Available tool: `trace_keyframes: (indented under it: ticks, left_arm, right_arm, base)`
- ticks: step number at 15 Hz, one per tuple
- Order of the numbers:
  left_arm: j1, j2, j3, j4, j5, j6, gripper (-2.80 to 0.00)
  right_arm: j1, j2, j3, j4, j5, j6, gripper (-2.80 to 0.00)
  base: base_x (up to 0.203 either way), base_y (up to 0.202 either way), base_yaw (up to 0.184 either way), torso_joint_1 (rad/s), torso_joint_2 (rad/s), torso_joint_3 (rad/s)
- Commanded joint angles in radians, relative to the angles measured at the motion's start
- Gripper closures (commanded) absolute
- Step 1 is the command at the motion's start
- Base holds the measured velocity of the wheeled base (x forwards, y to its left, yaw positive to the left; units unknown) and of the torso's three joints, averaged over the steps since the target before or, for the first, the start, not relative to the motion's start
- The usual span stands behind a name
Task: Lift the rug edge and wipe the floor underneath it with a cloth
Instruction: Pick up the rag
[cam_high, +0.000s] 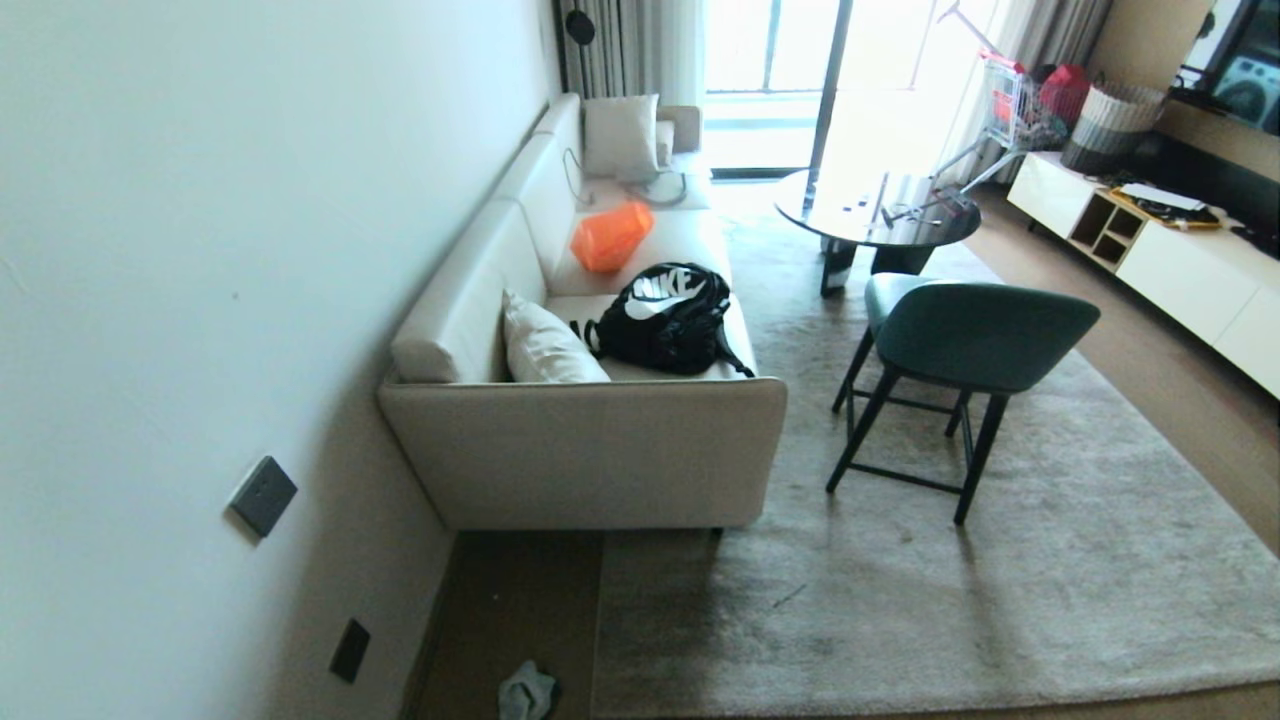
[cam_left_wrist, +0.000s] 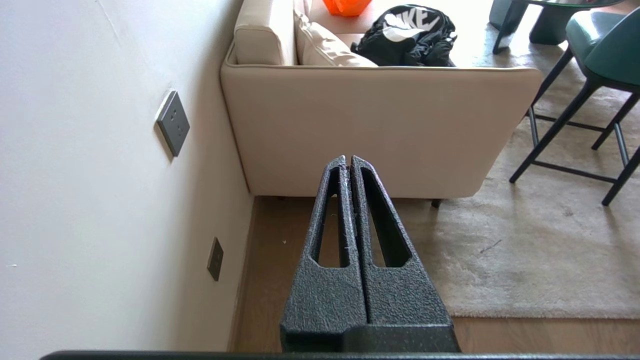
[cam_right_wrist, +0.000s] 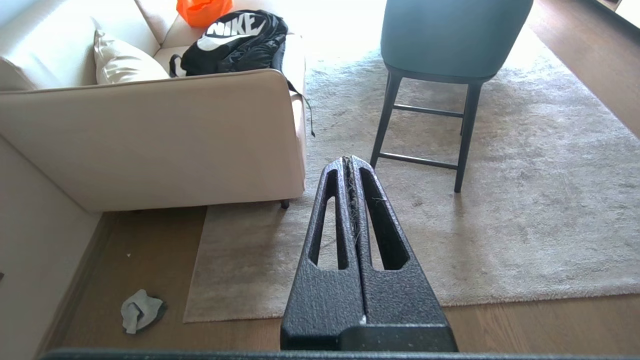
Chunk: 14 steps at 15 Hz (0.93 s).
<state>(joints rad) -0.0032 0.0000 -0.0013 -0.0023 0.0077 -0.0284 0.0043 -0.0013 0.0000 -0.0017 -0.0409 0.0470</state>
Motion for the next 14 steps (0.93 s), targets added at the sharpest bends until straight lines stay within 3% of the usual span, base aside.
trace_keyframes:
  ticks: [1,14]
  left_arm:
    - [0.0,0.0,0.0,-0.001,0.0,-0.001,0.0]
    - [0.0,0.0,0.0,-0.001,0.0,-0.001,0.0]
  right_arm:
    - [0.0,0.001,0.0,0.0,-0.001,0.001,0.0]
    - [0.0,0.001,0.0,0.0,-0.001,0.001,0.0]
  base:
    - [0.0,0.0,0.0,0.0,0.0,0.0]
    - [0.0,0.0,0.0,0.0,0.0,0.0]
